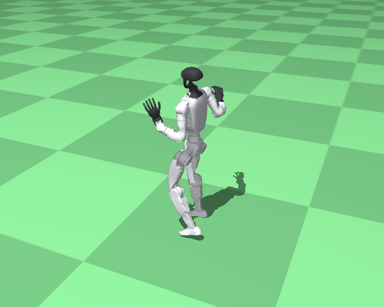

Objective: Dance

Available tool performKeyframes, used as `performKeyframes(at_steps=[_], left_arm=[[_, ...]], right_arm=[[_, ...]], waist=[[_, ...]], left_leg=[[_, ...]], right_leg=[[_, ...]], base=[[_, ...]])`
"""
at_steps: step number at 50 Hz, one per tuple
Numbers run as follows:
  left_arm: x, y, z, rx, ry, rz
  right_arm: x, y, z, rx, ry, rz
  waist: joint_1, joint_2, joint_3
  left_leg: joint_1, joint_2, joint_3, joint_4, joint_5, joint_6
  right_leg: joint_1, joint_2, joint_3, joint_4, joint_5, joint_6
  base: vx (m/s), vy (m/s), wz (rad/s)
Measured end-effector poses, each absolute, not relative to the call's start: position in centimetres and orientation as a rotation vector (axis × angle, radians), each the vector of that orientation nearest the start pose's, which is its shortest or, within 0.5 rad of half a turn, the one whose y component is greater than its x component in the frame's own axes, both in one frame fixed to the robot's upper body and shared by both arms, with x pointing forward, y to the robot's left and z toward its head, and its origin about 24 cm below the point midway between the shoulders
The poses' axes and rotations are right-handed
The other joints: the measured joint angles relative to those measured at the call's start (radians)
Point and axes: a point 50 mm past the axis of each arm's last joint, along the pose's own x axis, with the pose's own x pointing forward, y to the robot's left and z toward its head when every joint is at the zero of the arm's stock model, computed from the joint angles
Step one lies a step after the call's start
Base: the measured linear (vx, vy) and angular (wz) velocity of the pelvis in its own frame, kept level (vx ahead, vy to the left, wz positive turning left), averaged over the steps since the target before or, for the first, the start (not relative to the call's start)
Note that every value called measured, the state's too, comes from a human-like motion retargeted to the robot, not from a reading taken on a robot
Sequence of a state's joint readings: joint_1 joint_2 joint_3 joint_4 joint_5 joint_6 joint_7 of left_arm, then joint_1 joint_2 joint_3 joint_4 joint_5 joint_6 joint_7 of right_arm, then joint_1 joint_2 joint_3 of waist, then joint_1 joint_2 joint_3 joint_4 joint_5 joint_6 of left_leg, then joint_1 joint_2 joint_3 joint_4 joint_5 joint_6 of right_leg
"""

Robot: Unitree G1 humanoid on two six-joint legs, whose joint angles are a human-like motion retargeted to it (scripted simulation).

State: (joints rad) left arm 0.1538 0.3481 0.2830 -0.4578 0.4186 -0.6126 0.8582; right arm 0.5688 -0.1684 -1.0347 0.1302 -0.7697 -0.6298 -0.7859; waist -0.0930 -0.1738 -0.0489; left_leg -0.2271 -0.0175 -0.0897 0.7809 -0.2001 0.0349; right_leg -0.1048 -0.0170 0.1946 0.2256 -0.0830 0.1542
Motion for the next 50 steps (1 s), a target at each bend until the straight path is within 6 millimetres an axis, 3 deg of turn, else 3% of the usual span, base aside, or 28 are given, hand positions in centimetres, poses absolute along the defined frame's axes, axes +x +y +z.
performKeyframes(at_steps=[2, 5, 8, 10, 12, 15, 18, 22, 25, 29, 32, 35, 37, 40, 42, 44, 46, 48, 50], left_arm=[[15.1, 23.2, 17.7, 0.483, -1.125, 0.658], [14.1, 22.4, 15.5, 0.481, -0.982, 0.510], [13.6, 21.5, 12.4, 0.426, -0.799, 0.397], [13.4, 20.5, 9.4, 0.357, -0.651, 0.327], [13.9, 19.6, 6.7, 0.272, -0.573, 0.348], [15.7, 17.5, 4.1, 0.112, -0.503, 0.459], [17.6, 16.0, 4.8, -0.035, -0.538, 0.535], [20.9, 16.2, 8.1, -0.142, -0.656, 0.559], [24.0, 16.1, 11.4, -0.295, -0.742, 0.496], [26.4, 15.3, 13.6, -0.385, -0.755, 0.345], [27.2, 14.3, 13.6, -0.203, -0.672, 0.251], [27.0, 13.7, 12.4, 0.135, -0.558, 0.116], [26.5, 13.9, 10.8, 0.433, -0.443, 0.003], [24.7, 15.9, 8.3, 0.942, -0.272, -0.163], [23.1, 17.5, 8.9, 1.139, -0.347, -0.210], [21.5, 19.7, 10.7, 1.304, -0.467, -0.177], [20.1, 21.7, 12.7, 1.455, -0.539, -0.106], [19.2, 23.3, 14.5, 1.531, -0.590, -0.005], [18.3, 24.4, 16.1, 1.496, -0.679, 0.164]], right_arm=[[-0.8, -36.6, 6.0, -1.249, 0.023, -1.092], [-1.4, -35.4, 3.6, -1.067, 0.122, -0.929], [-0.5, -33.8, 1.2, -0.915, 0.170, -0.773], [1.3, -32.1, -0.8, -0.839, 0.184, -0.672], [4.1, -30.3, -2.5, -0.824, 0.165, -0.652], [9.8, -26.9, -3.4, -0.820, 0.044, -0.790], [15.7, -24.4, -0.6, -0.648, -0.198, -0.981], [21.8, -21.8, 6.0, -0.331, -0.585, -1.068], [25.2, -18.7, 11.5, -0.101, -0.836, -0.930], [26.7, -14.2, 15.8, 0.036, -1.011, -0.603], [27.1, -11.8, 16.7, 0.043, -1.018, -0.400], [27.4, -9.6, 15.2, 0.082, -0.915, -0.260], [27.4, -7.7, 12.5, 0.166, -0.763, -0.189], [26.4, -4.1, 7.3, 0.323, -0.494, -0.046], [25.6, -1.7, 5.3, 0.444, -0.386, 0.079], [26.3, -0.9, 5.2, 0.584, -0.342, 0.202], [27.4, -1.2, 6.2, 0.695, -0.379, 0.410], [27.9, -1.7, 6.9, 0.719, -0.404, 0.576], [28.3, -2.4, 7.3, 0.696, -0.396, 0.684]], waist=[[0.053, 0.013, 0.023], [0.104, 0.037, 0.062], [0.127, 0.048, 0.096], [0.133, 0.074, 0.114], [0.110, 0.099, 0.109], [0.107, 0.118, 0.102], [0.140, 0.118, 0.120], [0.165, 0.141, 0.159], [0.167, 0.158, 0.126], [0.193, 0.196, 0.100], [0.179, 0.224, 0.106], [0.172, 0.234, 0.110], [0.170, 0.234, 0.118], [0.207, 0.224, 0.136], [0.258, 0.218, 0.149], [0.319, 0.197, 0.165], [0.371, 0.177, 0.172], [0.410, 0.169, 0.176], [0.428, 0.168, 0.176]], left_leg=[[0.024, -0.077, -0.118, -0.088, -0.017, -0.057], [0.076, -0.110, -0.198, -0.251, -0.009, -0.076], [0.117, -0.159, -0.198, -0.259, -0.072, -0.080], [0.150, -0.147, -0.079, -0.307, -0.049, -0.020], [0.158, -0.143, -0.018, -0.349, -0.008, -0.003], [0.111, -0.190, 0.041, -0.366, 0.016, 0.018], [0.100, -0.230, 0.095, -0.405, 0.028, 0.027], [0.116, -0.237, 0.166, -0.470, 0.063, 0.031], [0.061, -0.195, 0.263, -0.520, 0.088, 0.041], [0.055, -0.125, 0.329, -0.574, 0.114, 0.024], [0.082, -0.079, 0.349, -0.600, 0.121, -0.014], [0.098, -0.065, 0.348, -0.618, 0.115, -0.051], [0.120, -0.065, 0.353, -0.624, 0.092, -0.075], [0.155, -0.082, 0.358, -0.633, 0.038, -0.096], [0.172, -0.064, 0.405, -0.635, -0.009, -0.113], [0.174, -0.016, 0.468, -0.623, -0.051, -0.134], [0.175, -0.047, 0.512, -0.635, -0.075, -0.103], [0.184, -0.071, 0.532, -0.652, -0.079, -0.086], [0.195, -0.071, 0.526, -0.663, -0.083, -0.085]], right_leg=[[-0.007, 0.008, 0.030, 0.002, 0.012, -0.006], [-0.016, 0.008, 0.064, 0.014, 0.032, -0.004], [-0.026, -0.017, 0.103, 0.040, 0.056, 0.017], [-0.043, -0.021, 0.122, 0.062, 0.078, 0.020], [-0.079, -0.020, 0.137, 0.082, 0.102, 0.011], [-0.165, -0.032, 0.186, 0.101, 0.147, 0.004], [-0.227, -0.012, 0.250, 0.113, 0.224, -0.030], [-0.256, 0.001, 0.212, 0.102, 0.327, -0.114], [-0.305, -0.021, -0.018, 0.169, 0.249, -0.150], [-0.234, 0.028, -0.098, 0.335, 0.104, -0.080], [-0.138, 0.036, -0.116, 0.404, 0.053, -0.020], [-0.038, 0.050, -0.085, 0.375, 0.066, 0.004], [0.023, 0.053, -0.069, 0.301, -0.042, 0.031], [0.081, 0.047, -0.077, 0.229, -0.168, 0.031], [0.068, 0.036, -0.110, 0.248, -0.218, 0.108], [0.026, 0.064, -0.135, 0.290, -0.214, 0.108], [-0.037, -0.027, -0.166, 0.359, -0.201, 0.105], [-0.081, -0.118, -0.207, 0.399, -0.145, 0.038], [-0.112, -0.155, -0.203, 0.410, -0.144, -0.025]], base=[[-0.08, 0.11, -1.10], [-0.03, 0.25, -0.85], [0.06, 0.37, -0.80], [0.08, 0.45, -1.16], [-0.04, 0.46, -1.04], [-0.19, 0.52, -1.39], [-0.14, 0.44, -1.66], [-0.17, 0.37, -1.47], [-0.32, 0.35, -1.45], [-0.06, 0.22, -1.18], [0.02, 0.10, -0.41], [0.02, 0.13, -0.32], [0.05, 0.10, -0.42], [-0.02, 0.09, -0.89], [-0.17, -0.24, -1.34], [-0.31, -0.39, -1.38], [-0.29, 0.29, -0.81], [-0.24, 0.28, -0.24], [-0.14, 0.04, 0.13]])
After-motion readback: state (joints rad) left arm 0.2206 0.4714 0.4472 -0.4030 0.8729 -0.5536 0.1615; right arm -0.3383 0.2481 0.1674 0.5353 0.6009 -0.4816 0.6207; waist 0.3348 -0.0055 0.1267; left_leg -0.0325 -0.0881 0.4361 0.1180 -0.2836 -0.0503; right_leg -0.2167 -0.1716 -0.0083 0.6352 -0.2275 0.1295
